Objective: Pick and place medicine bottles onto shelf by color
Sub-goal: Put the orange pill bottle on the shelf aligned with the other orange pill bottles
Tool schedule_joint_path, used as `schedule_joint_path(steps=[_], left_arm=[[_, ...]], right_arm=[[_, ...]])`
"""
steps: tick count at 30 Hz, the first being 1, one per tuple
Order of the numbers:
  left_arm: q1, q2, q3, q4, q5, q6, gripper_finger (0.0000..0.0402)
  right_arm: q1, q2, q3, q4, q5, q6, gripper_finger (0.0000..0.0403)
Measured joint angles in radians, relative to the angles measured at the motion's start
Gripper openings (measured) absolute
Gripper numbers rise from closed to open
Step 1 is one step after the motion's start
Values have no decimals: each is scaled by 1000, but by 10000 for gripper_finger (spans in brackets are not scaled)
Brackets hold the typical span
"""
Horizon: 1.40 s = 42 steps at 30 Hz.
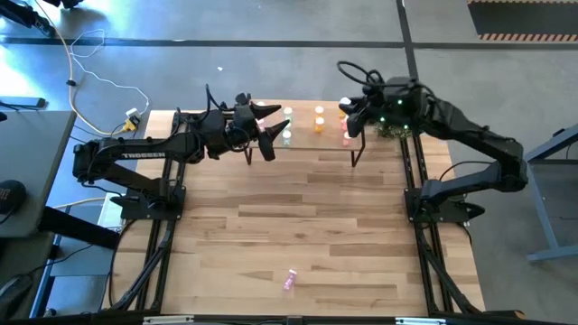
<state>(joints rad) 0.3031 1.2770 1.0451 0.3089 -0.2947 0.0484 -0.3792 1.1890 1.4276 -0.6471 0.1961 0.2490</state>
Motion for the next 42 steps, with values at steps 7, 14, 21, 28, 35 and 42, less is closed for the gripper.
schedule_joint_path(steps=[7,14,21,28,35,42], left_arm=[[0,0,0,1,-6,66,223],[25,0,0,1,-4,36,222],[53,0,0,1,-4,34,220],[58,0,0,1,-3,34,220],[58,0,0,-10,23,34,220],[58,0,0,-44,23,34,220]], right_arm=[[68,-13,-191,191,28,41,94],[170,-13,-375,433,208,38,94],[235,-4,-535,668,312,-24,94],[259,12,-613,784,365,-32,94],[282,114,-561,785,389,-58,94],[282,199,-558,790,491,-1,94]])
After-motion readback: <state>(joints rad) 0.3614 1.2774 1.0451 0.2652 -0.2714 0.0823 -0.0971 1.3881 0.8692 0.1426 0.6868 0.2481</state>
